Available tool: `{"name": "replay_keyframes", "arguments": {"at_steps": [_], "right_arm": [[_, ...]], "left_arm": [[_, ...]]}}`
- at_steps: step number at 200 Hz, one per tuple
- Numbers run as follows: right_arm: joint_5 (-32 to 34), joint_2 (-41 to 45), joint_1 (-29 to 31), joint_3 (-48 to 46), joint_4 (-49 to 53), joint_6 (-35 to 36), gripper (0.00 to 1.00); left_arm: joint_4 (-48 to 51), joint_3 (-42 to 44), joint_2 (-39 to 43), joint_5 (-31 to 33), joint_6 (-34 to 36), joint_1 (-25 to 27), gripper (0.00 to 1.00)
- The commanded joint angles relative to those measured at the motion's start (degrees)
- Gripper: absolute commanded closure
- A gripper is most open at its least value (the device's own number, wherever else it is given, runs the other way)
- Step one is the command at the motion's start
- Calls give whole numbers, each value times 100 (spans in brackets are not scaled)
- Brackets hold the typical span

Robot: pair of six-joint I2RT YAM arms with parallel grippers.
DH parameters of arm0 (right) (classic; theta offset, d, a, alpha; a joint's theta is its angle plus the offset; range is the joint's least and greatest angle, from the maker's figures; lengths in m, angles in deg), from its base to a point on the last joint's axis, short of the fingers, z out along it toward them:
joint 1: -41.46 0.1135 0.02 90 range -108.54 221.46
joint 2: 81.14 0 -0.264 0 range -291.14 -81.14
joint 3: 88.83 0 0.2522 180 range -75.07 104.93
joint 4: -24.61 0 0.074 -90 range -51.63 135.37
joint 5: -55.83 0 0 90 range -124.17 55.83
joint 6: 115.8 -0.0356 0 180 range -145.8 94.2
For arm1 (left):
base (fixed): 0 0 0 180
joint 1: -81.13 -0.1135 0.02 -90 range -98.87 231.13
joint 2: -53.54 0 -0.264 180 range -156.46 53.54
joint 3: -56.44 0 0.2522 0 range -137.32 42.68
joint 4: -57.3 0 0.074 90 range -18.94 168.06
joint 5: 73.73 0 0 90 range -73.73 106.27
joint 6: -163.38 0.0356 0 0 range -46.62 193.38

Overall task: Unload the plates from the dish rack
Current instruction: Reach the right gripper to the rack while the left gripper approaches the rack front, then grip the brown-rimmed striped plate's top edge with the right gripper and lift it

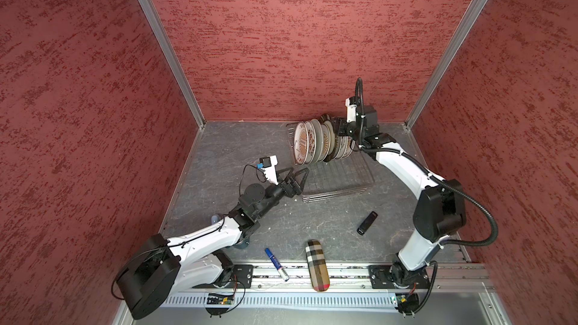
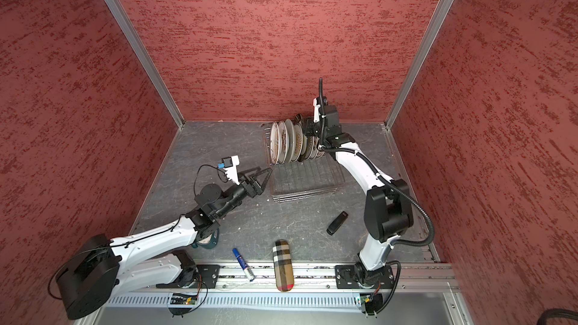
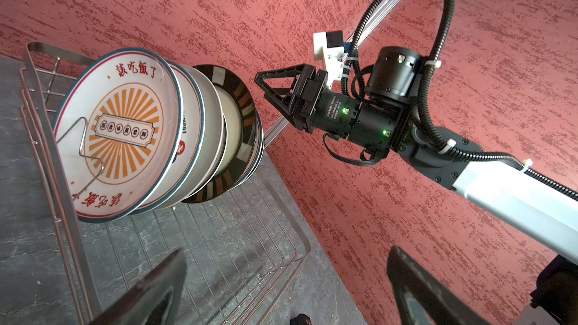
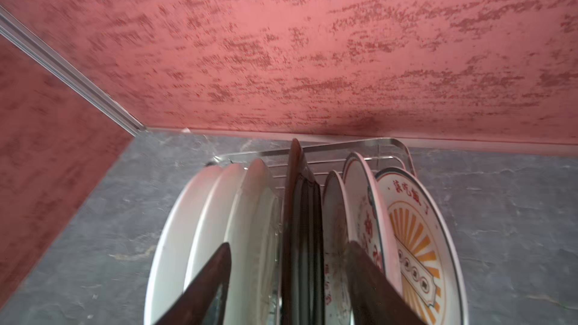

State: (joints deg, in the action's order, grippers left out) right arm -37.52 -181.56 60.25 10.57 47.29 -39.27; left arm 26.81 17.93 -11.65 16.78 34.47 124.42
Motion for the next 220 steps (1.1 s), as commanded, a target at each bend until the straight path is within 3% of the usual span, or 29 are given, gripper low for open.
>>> {"name": "replay_keyframes", "arguments": {"at_steps": [1,39,70,113,183,220], "right_arm": [[435,-156,145,359,413,307,47],[1071,-317,329,469,455,475,57],[1245,-546,400,661,628,486,58],[1512,-871,523,903,739,530,63],[2415,-1172,659,1129,1041,610,69],[2573,-1162,705,1138,1061,618,75]], "left_arm": [[-101,-84,-165,107,95,35,0],[-707,-72,-621,32,-70,177,1],[-654,-383,-1057,-113,-97,250,1],[-1142,-262,-1384,346,-396,356,1],[-943,-405,-1444,209,-468,364,1],[-827,-368,-1328,369,-406,364,0]]}}
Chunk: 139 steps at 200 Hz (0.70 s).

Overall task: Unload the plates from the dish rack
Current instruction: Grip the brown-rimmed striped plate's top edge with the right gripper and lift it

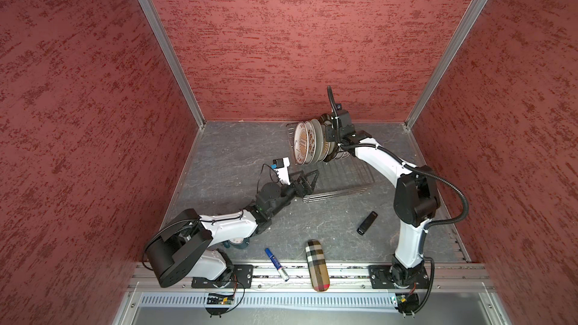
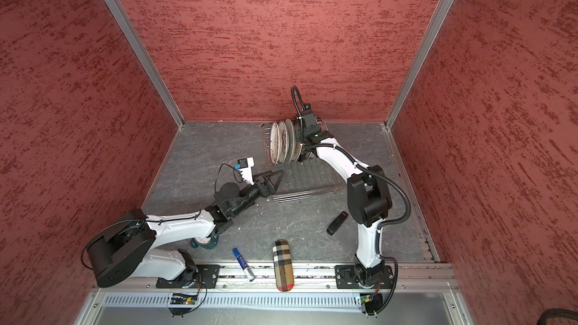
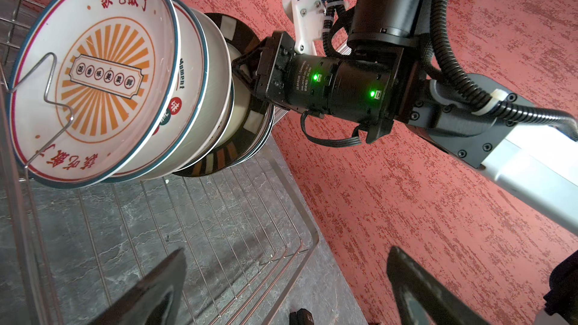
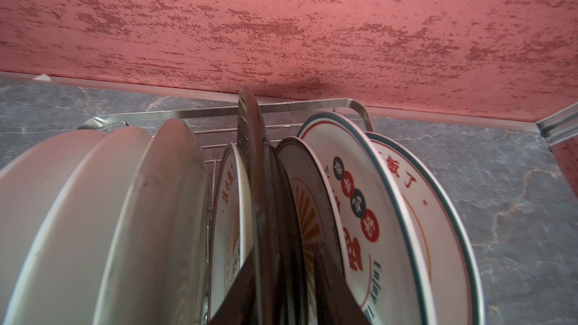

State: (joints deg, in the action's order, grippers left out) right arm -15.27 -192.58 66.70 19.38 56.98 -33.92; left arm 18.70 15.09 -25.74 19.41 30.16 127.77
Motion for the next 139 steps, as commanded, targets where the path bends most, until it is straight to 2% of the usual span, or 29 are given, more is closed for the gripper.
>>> {"name": "replay_keyframes", "arguments": {"at_steps": [1,22,75,81,139], "right_arm": [[350,-57,60,258,91,83,75],[448,-79,100,266,73,92,82],[832,-35,200,359,2,198,88],[861,-26,216,378,2,218,91],[1248,194,357,389,-189,350,94]], "left_arm": [[-14,-82,85,116,24,30,0],[74,-31,206,233,66,21,1],[210,104,496,416,157,5,1],[209,128,525,446,167,4,1],[249,357,797,598,174,-31,1]]}}
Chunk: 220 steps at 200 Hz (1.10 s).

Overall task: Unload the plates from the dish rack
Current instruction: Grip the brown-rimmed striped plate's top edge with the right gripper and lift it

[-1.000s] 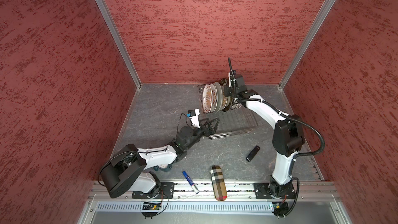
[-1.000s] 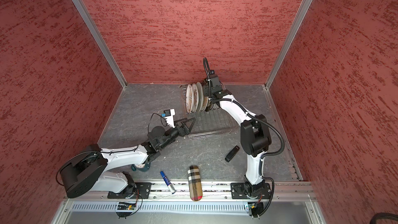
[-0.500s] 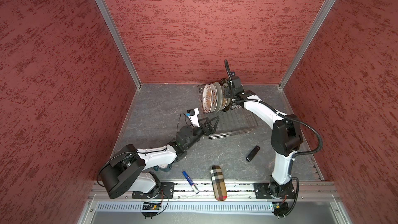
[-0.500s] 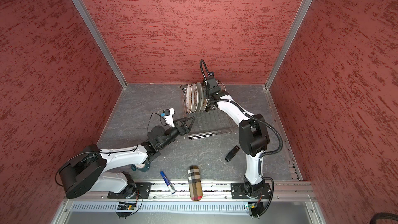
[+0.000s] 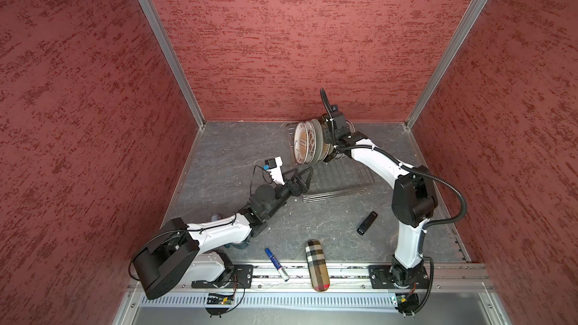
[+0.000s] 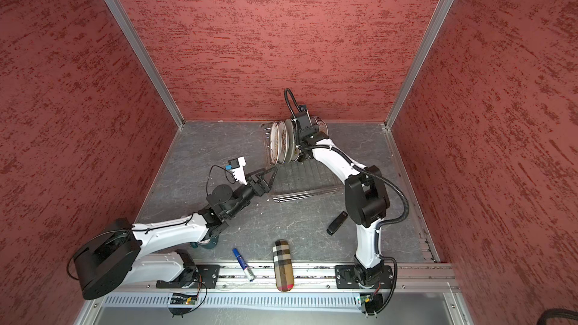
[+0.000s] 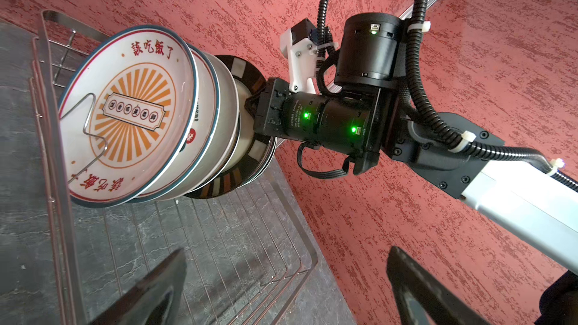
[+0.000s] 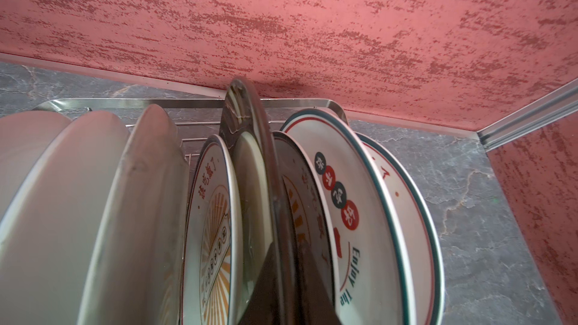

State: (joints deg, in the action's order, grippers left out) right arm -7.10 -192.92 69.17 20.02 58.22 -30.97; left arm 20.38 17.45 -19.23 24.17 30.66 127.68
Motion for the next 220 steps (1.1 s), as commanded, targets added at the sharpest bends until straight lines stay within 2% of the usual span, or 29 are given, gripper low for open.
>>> {"name": "replay_keyframes", "arguments": {"at_steps": [1,39,138,220], "right_arm": [[439,233,111,326,-319,57,94],[702,495,216,296,-348,212,98],[987,1377,284,2,-529,464,99],[1360,2810,542,-1009,-1147,747,99]], "left_arm": [[87,123,152,123,123,-23,1],[115,251,348,212,146,-40,1],[-4,431,569,267,185,-110,0],[-15,647,952,227,163,-137,1]]}}
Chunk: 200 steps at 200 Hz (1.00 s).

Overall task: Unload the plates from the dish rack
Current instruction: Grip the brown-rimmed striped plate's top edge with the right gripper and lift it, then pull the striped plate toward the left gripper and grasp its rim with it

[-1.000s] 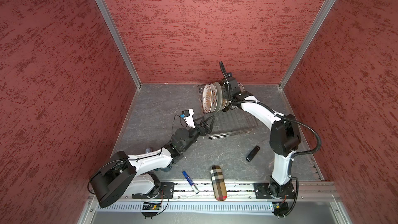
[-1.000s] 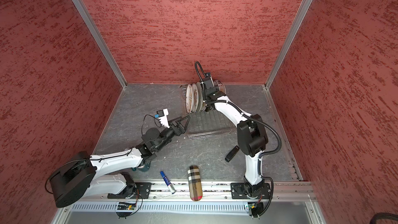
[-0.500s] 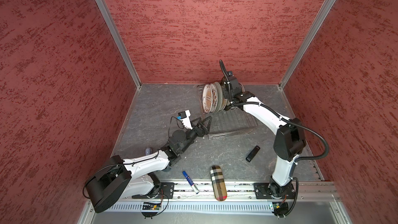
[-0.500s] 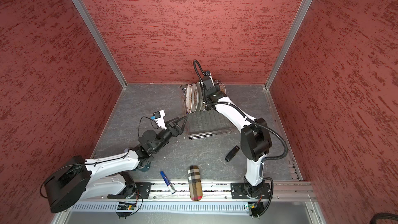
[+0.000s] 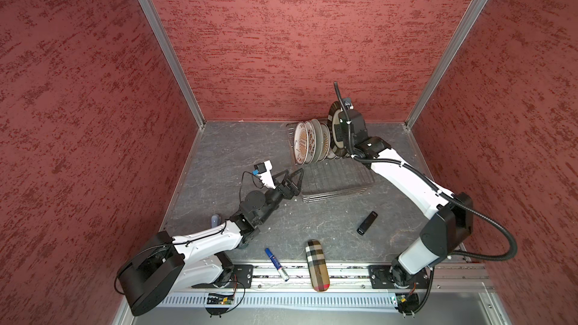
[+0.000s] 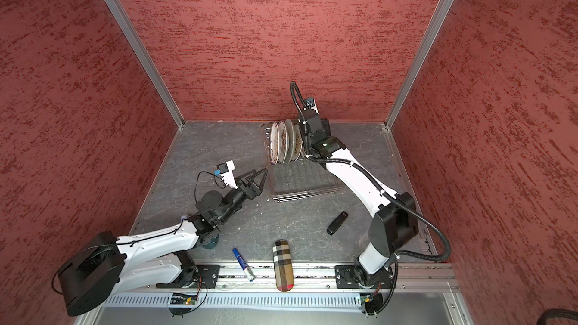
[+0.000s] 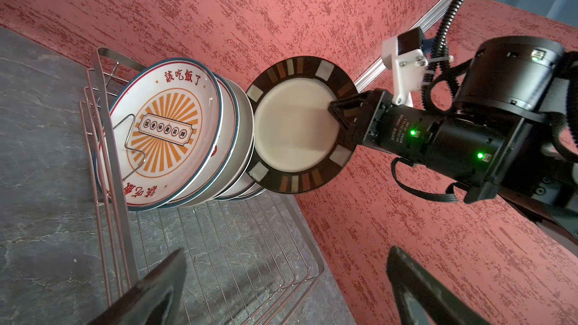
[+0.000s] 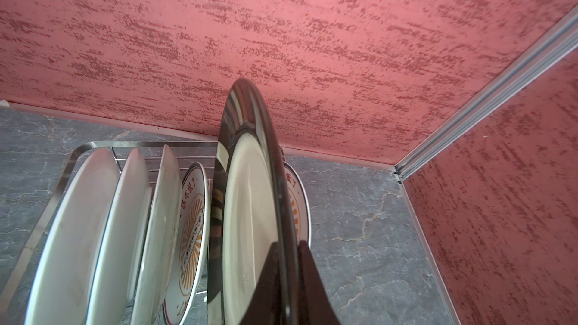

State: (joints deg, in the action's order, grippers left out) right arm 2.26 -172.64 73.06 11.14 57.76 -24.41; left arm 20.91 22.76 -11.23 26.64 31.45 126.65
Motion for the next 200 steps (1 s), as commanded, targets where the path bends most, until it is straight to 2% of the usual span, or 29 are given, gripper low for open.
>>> {"name": "replay_keyframes", "arguments": {"at_steps": [1,35,57,73,99,141,167,200], "right_arm": [[426,791,154,-140,-1116,91,100],[402,1536,172,-684,-1374,-34,100],[-66,2319,172,-1420,-1895,-199,100],[-648,2828,154,-1962,-2291,-230,100],[-868,3391,60,-2627,-2725,-555,100],[-2304,4316,-181,-3706,-3157,-1750,100],[-3085,4840,-189,-4486,-3857,-2510,100],[-3644,5120,-189,-5457,-5012,-3534,100]], "left_arm": [[-66,118,155,-19,82,-34,0],[-22,183,301,-81,37,-43,0],[-6,199,414,-179,57,-34,1],[14,197,487,-225,73,-34,1],[32,200,553,-322,76,-34,1],[-29,302,603,-609,6,-19,1],[4,411,757,-676,-5,1,0],[21,503,835,-716,59,19,1]]}}
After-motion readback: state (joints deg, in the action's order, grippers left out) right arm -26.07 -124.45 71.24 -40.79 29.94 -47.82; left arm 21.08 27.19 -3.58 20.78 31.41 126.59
